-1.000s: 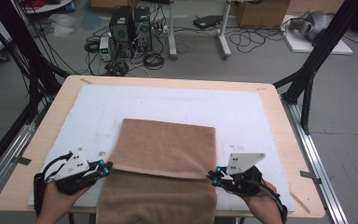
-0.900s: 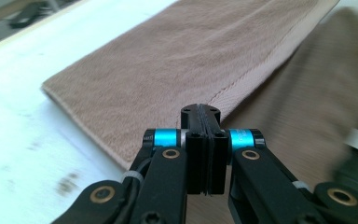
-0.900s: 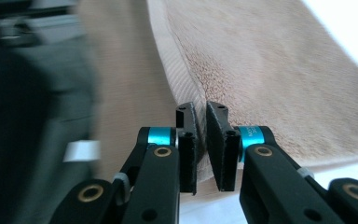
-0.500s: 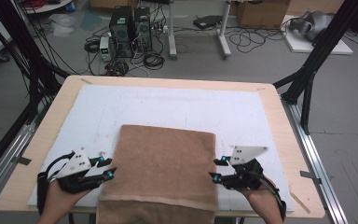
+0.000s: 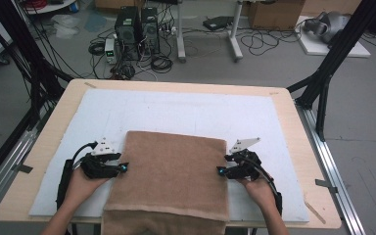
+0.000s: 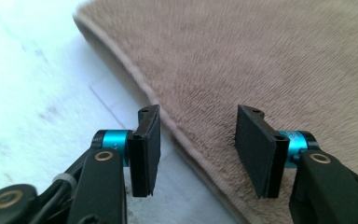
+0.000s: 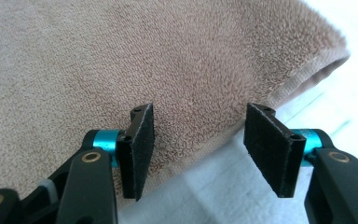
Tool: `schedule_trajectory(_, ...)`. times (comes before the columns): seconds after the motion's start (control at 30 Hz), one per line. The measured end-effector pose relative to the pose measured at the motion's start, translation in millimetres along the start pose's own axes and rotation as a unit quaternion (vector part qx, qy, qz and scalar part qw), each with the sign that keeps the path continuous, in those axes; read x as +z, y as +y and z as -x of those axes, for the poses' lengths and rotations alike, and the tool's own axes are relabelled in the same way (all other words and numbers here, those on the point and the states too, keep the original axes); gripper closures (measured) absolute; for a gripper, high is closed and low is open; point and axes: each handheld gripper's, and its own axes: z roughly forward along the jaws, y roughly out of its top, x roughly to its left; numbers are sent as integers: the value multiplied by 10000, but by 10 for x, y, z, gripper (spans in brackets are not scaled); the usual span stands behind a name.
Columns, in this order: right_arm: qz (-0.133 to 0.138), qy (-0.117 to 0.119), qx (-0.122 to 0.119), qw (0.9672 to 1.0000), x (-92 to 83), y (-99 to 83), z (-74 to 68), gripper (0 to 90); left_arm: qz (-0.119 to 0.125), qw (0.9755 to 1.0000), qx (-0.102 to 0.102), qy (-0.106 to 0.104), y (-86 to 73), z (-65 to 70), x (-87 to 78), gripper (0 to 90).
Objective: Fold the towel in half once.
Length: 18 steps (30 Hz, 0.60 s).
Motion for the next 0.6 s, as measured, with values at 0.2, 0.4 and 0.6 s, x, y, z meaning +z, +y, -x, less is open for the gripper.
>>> schedule_trajectory(0.2, -40, -11, 94, 9999, 8, 19, 14, 512, 36, 9996, -243, -111, -3, -19, 17, 608)
schedule_trajectory(0.4, -105, 315, -82, 9994, 36, 80, -8, 791, 40, 9990, -251, -359, 15, -27, 34, 783)
schedule_trajectory(0.6, -131, 323, -235, 9991, 17, 173, 53, 818, 187, 9998, -105, -45, 77, -14, 25, 812)
